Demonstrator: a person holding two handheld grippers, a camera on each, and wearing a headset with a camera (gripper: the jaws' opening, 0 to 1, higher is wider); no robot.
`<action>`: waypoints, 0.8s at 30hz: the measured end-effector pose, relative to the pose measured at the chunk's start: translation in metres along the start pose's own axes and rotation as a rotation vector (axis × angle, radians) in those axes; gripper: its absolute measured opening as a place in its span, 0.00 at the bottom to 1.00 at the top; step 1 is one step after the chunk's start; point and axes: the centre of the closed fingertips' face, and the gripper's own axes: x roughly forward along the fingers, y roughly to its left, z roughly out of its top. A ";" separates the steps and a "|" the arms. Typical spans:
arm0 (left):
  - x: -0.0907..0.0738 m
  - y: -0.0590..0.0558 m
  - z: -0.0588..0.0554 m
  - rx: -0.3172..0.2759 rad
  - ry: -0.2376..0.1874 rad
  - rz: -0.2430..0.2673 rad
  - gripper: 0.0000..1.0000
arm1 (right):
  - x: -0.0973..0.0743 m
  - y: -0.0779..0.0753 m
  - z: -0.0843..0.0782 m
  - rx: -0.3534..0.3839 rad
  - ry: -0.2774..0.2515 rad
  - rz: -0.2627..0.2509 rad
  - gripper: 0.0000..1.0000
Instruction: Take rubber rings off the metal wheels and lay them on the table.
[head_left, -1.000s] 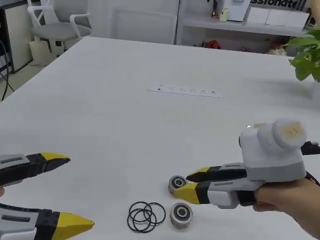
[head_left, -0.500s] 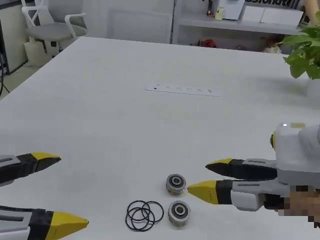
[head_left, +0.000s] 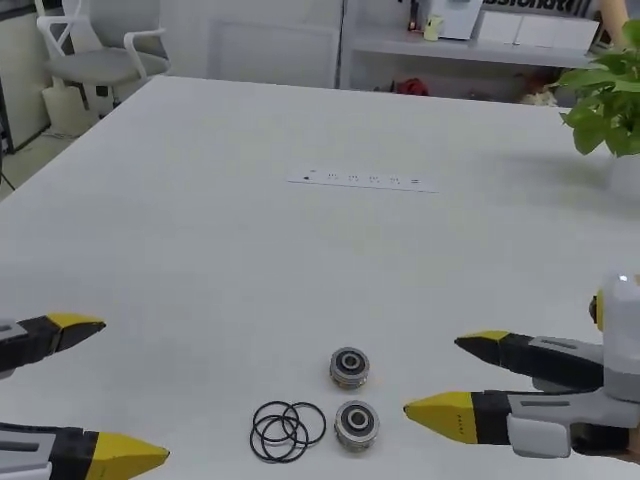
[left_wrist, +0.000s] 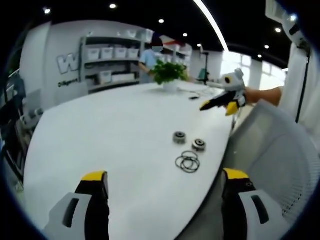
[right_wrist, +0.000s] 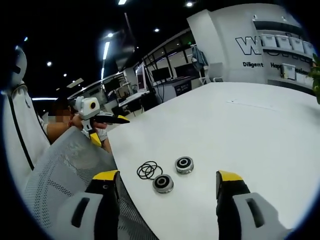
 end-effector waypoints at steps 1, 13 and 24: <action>0.000 0.001 -0.001 -0.003 0.002 0.005 0.95 | -0.001 -0.001 -0.003 0.000 0.012 -0.001 0.77; 0.006 -0.001 -0.013 -0.010 0.043 0.000 1.00 | -0.004 0.001 -0.032 -0.026 0.106 -0.015 0.84; 0.014 -0.006 -0.025 -0.018 0.077 -0.027 1.00 | -0.001 0.004 -0.050 -0.073 0.180 -0.006 0.91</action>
